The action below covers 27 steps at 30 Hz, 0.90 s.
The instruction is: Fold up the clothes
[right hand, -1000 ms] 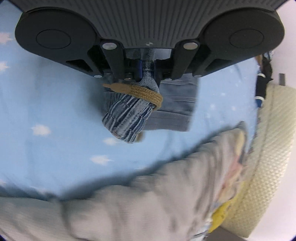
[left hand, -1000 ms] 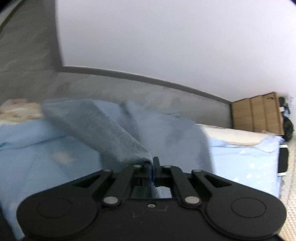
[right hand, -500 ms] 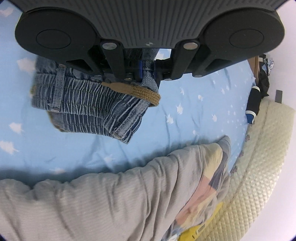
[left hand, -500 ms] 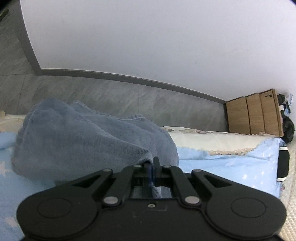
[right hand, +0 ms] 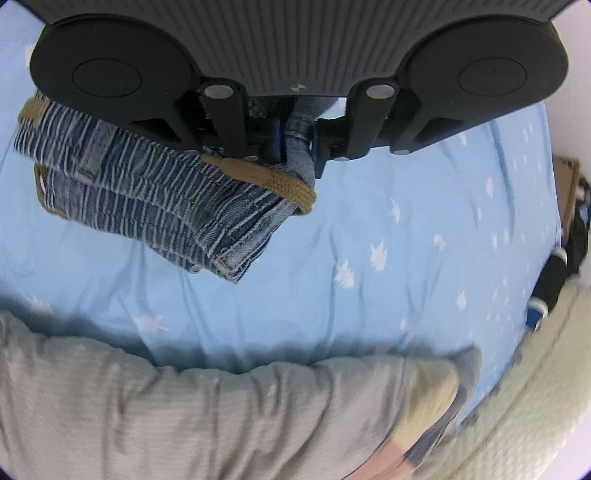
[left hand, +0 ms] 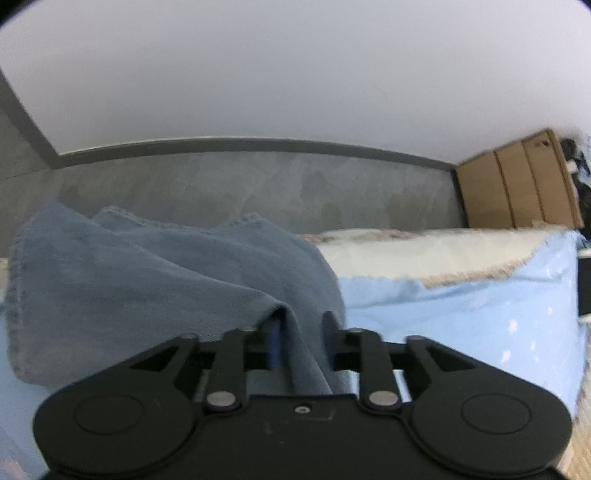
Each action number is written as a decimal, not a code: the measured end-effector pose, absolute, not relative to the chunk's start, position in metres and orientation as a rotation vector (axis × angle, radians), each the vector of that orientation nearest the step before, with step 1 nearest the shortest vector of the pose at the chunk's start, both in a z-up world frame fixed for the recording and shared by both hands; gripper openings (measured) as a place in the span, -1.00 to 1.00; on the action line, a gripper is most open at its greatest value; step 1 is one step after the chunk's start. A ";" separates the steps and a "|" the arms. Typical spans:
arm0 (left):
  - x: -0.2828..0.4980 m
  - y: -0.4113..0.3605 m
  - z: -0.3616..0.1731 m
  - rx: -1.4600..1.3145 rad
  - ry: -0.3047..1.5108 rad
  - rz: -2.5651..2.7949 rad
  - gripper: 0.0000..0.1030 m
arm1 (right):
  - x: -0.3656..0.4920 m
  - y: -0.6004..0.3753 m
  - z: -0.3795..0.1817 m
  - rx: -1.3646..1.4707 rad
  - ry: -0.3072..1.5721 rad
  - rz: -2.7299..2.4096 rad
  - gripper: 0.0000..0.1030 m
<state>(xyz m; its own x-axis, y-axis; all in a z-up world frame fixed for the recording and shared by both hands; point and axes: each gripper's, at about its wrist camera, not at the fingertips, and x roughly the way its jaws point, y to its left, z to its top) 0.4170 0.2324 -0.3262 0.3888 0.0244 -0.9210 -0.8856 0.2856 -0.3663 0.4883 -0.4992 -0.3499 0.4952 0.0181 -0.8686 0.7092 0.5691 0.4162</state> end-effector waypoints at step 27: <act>0.246 0.258 -0.281 -1.216 1.029 0.458 -0.35 | 0.285 -0.358 -0.238 0.716 0.962 -0.345 -0.16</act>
